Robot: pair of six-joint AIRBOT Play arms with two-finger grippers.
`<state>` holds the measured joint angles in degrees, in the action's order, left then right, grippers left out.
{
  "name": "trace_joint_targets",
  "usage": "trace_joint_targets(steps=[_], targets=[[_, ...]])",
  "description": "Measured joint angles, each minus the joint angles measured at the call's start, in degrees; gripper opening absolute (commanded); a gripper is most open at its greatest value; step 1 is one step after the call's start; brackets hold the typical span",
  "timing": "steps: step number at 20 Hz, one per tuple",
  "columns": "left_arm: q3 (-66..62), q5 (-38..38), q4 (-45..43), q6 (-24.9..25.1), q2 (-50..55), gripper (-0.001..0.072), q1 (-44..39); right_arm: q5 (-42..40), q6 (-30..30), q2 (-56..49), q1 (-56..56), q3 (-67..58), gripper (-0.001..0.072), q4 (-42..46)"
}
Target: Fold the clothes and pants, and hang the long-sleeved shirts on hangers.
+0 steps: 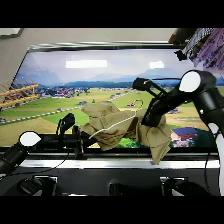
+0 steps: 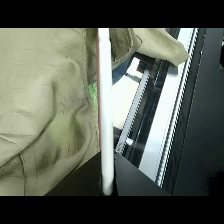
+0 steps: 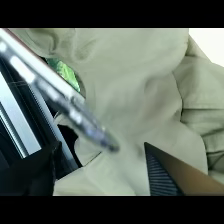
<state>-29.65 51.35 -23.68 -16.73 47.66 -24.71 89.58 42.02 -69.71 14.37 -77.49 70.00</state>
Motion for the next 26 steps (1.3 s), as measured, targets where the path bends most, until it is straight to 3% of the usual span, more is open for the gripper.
trace_joint_targets(steps=[3, 4, 6, 10, 15, 16, 20, 26], targets=[[0.00, 0.00, -0.02, -0.15, 0.00, 0.0025, 0.00, -0.59, -2.05, -1.60, 0.11, 0.00, 0.0290, -1.97], [0.00, 0.02, -0.02, -0.15, 0.00, 0.0025, 0.00, -0.55, -2.75, -1.92, 0.11, 0.00, 0.0171, -2.60], [0.00, -0.02, -0.24, -0.55, 0.00, 0.0026, 0.02, 0.55, -4.81, -2.29, 0.11, 0.00, 0.0042, -3.39], [0.02, 0.09, -0.31, -0.83, 0.00, 0.0059, 0.02, 1.03, -6.75, -2.34, 0.11, 0.00, 0.0032, -4.85], [0.00, -1.03, 0.35, -3.85, -0.09, 0.0536, 0.02, 1.75, -6.88, 0.44, 0.17, 0.00, 0.0029, -5.60], [0.00, -1.88, 0.22, -5.84, -0.17, 0.0576, 0.13, 1.88, -6.40, 1.36, 0.17, 0.02, 0.0029, -4.87], [0.00, -5.18, 0.07, -16.46, -1.60, 0.0614, 2.62, 1.86, -5.03, 4.98, 0.17, 0.00, 0.0029, -0.90], [0.00, -3.85, -4.44, -41.77, -7.23, 0.0609, 17.25, -0.24, -0.39, 8.33, 0.17, 0.00, 0.0029, 4.44]])
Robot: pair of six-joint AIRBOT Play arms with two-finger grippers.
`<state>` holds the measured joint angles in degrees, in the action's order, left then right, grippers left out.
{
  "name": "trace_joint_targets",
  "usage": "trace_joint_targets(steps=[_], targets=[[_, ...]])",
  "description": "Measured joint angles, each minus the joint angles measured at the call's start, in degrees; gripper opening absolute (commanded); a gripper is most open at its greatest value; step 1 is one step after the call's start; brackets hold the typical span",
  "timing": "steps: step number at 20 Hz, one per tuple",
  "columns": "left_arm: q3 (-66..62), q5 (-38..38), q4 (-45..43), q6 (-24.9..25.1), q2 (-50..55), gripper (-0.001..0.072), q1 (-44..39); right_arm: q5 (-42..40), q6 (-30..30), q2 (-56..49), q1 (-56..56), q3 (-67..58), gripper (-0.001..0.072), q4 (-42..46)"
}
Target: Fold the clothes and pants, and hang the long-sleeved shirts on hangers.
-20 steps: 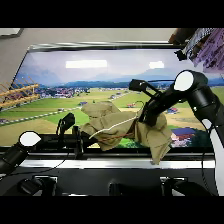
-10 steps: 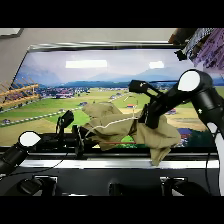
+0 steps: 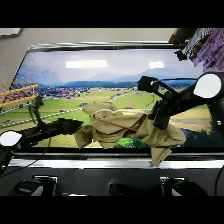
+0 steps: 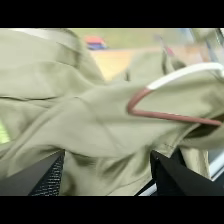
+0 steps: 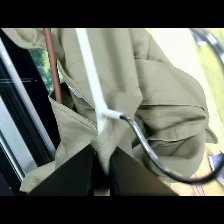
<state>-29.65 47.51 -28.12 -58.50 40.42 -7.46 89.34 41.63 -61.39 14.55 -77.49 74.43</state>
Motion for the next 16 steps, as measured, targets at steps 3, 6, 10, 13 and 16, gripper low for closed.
trace_joint_targets(steps=[3, 6, 10, 13, 16], targets=[[0.00, 5.62, -6.54, -6.03, -1.66, 0.0608, 1.27, -2.25, 4.31, 0.48, 0.00, 0.00, 0.0030, 1.03], [0.00, 4.85, -16.06, -12.68, -2.45, 0.0608, -7.56, -3.39, 8.04, 0.66, 0.00, 0.02, 0.0030, 1.51], [-0.04, -7.34, -36.26, -28.85, -1.33, 0.0608, -29.46, -3.26, 10.62, 0.74, 0.00, 0.02, 0.0030, 1.70], [-2.03, -13.14, -56.43, -47.47, 4.74, 0.0608, -44.52, -2.84, 12.39, 0.74, 0.00, 0.02, 0.0030, 1.86], [-6.84, -15.28, -68.98, -58.42, 14.58, 0.0608, -52.57, -2.58, 13.64, 0.74, 0.00, 0.02, 0.0030, 1.86]])
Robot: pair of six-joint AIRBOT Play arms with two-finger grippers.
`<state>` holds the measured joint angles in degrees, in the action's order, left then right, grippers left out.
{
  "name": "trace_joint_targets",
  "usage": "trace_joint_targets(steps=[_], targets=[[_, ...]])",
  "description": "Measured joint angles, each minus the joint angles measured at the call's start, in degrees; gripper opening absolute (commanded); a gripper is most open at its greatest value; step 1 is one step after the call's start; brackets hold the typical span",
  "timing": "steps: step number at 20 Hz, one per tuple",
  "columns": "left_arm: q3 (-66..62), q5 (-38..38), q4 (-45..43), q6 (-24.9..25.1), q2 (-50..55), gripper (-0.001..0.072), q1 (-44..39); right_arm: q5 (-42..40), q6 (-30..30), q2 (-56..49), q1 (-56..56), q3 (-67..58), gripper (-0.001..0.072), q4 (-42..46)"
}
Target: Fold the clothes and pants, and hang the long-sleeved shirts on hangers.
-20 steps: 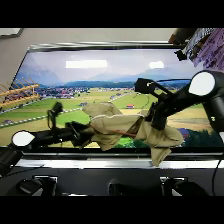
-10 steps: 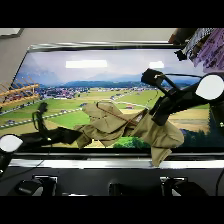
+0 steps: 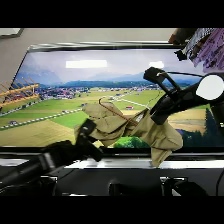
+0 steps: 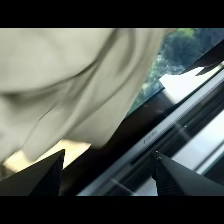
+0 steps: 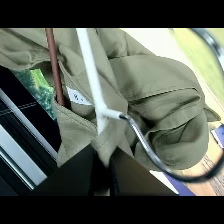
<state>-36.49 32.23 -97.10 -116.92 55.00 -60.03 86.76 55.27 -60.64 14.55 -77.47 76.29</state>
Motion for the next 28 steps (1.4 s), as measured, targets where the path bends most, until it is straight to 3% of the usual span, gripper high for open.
trace_joint_targets(steps=[4, 10, 11, 12, 13, 14, 23, 28], targets=[[-8.48, -1.18, -6.75, -5.66, 12.94, 0.0608, -3.98, 0.11, 0.83, 0.00, 0.00, 0.00, 0.0030, 0.00], [-15.15, -1.92, -9.51, -6.69, 22.58, 0.0590, -5.11, 0.13, 1.01, 0.00, 0.00, 0.00, 0.0030, 0.02], [-15.54, -2.03, -9.57, -6.75, 23.61, 0.0520, -5.16, 0.11, 1.03, 0.00, 0.00, 0.00, 0.0030, 0.02], [-15.78, -2.23, -9.66, -6.99, 24.44, 0.0342, -5.14, 0.13, 1.03, 0.00, 0.00, 0.00, 0.0031, 0.02], [-15.98, -2.23, -9.84, -7.52, 25.20, 0.0110, -4.98, 0.13, 1.11, 0.00, 0.00, 0.00, 0.0031, 0.02], [-16.11, -2.23, -9.90, -8.09, 25.79, 0.0026, -4.68, 0.15, 1.46, 0.00, 0.00, 0.00, 0.0031, 0.02], [-17.20, 2.32, -8.13, -11.17, 22.56, 0.0023, 2.93, 4.13, 4.94, 0.76, 0.00, 0.00, 0.0030, 0.04], [-17.40, 2.82, 2.54, -2.12, 19.32, 0.0023, 9.84, 5.62, 5.81, 3.39, 0.00, 0.00, 0.0030, -0.20]])
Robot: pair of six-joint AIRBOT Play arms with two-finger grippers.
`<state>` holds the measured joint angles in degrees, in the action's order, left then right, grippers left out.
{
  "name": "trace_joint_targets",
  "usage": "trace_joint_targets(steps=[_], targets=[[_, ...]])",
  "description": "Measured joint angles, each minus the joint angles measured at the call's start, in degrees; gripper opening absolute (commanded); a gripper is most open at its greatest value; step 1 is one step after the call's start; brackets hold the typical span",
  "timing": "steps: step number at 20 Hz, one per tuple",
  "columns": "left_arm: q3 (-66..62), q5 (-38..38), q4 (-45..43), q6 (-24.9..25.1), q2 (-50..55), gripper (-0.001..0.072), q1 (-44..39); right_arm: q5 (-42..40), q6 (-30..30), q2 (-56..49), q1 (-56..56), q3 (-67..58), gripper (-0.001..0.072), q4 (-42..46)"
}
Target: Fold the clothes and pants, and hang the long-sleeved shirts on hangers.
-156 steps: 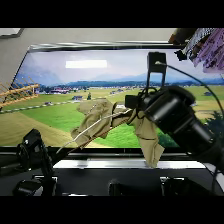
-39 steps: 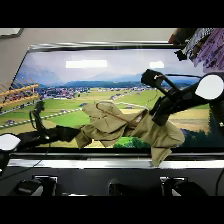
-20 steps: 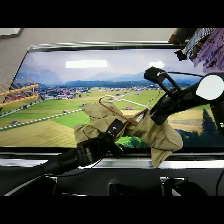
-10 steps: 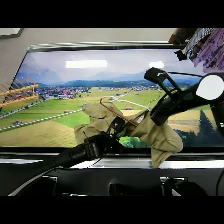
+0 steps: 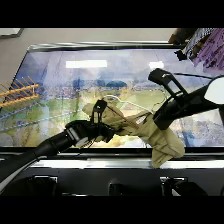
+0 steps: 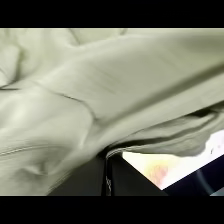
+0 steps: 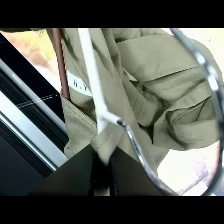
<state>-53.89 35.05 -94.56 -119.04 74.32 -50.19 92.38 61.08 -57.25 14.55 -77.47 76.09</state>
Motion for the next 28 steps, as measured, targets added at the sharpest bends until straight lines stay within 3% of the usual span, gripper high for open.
trace_joint_targets(steps=[3, 7, 14, 28], targets=[[-1.14, -0.28, 7.04, 6.16, -0.55, 0.0024, 3.67, 1.97, 0.59, 1.03, 0.00, 0.00, 0.0030, -0.85], [-3.65, -0.50, 11.39, 9.66, -0.79, 0.0024, 8.24, 4.26, 1.03, 1.51, 0.00, 0.00, 0.0030, -2.78], [-5.73, -0.50, 13.51, 11.13, -0.83, 0.0024, 13.14, 6.82, 2.32, 1.62, 0.00, -0.02, 0.0029, -5.18], [-7.78, -0.46, 13.66, 12.52, -0.83, 0.0025, 14.14, 9.60, 4.46, 1.60, 0.00, -0.02, 0.0029, -2.16]])
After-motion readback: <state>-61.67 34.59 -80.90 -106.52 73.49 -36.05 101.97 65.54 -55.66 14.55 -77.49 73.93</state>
